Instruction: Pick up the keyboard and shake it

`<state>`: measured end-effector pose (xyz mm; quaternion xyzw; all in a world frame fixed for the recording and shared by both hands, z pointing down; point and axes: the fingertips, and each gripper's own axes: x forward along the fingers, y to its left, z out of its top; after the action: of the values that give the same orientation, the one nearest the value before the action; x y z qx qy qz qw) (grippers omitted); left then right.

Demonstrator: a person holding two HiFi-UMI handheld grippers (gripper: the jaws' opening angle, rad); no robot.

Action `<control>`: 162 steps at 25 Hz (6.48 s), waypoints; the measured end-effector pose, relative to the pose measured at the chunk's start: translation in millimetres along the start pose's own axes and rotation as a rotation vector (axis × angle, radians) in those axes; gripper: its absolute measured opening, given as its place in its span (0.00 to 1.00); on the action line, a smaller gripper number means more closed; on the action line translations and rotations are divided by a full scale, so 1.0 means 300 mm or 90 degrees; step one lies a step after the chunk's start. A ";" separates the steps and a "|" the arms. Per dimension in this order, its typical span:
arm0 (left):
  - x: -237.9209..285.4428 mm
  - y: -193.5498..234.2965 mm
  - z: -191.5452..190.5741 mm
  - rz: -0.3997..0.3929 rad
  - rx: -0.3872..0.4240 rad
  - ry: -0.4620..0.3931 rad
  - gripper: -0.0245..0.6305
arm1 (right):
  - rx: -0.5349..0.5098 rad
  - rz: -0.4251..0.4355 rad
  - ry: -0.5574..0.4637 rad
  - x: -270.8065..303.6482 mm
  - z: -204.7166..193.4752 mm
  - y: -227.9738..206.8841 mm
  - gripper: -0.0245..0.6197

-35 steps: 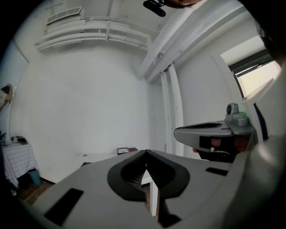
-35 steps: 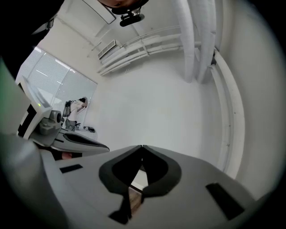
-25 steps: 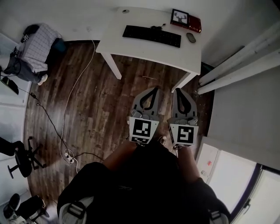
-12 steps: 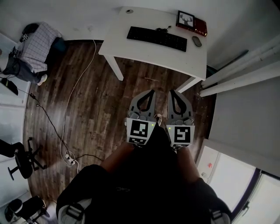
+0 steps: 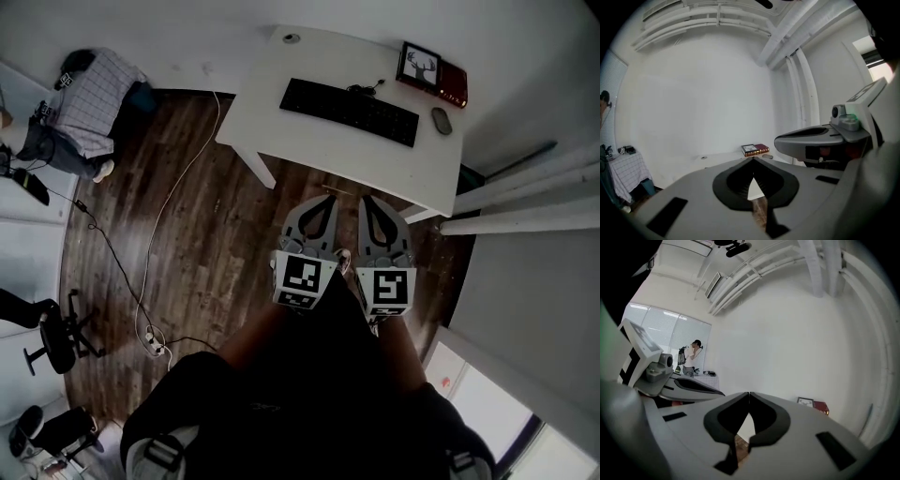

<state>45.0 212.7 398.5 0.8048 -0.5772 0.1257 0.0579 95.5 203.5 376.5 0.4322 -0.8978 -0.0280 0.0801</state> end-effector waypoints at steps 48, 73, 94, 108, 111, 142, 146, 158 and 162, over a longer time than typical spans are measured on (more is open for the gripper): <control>0.895 0.564 -0.177 -0.319 0.091 0.281 0.04 | 0.060 0.092 0.283 0.945 -0.323 -0.271 0.07; 1.095 0.332 -0.449 -0.522 0.137 0.451 0.04 | -0.117 0.515 0.680 0.971 -0.827 -0.730 0.45; 1.085 0.240 -0.648 -0.517 0.161 0.564 0.04 | -0.190 0.704 0.757 1.008 -0.939 -0.744 0.38; 1.079 0.249 -0.643 -0.463 0.162 0.521 0.04 | -0.290 0.646 0.618 0.863 -0.705 -0.617 0.25; 1.072 0.249 -0.641 -0.470 0.161 0.516 0.04 | -0.271 0.621 0.628 0.839 -0.701 -0.600 0.25; 0.957 0.421 -0.357 -0.516 0.333 0.325 0.04 | -0.342 0.529 0.596 0.844 -0.637 -0.436 0.19; 1.010 0.577 -0.236 -0.544 0.512 0.322 0.10 | -0.357 0.528 0.589 0.852 -0.639 -0.426 0.19; 1.105 0.735 -0.510 -0.828 0.702 0.639 0.55 | -0.369 0.531 0.581 0.861 -0.651 -0.432 0.19; 1.104 0.717 -0.545 -0.816 0.705 0.644 0.35 | -0.359 0.527 0.583 0.870 -0.656 -0.445 0.19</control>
<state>-80.1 -121.4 633.8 0.7300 0.2013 0.6525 -0.0296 71.4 -79.9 585.6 -0.0167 -0.8233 -0.0422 0.5658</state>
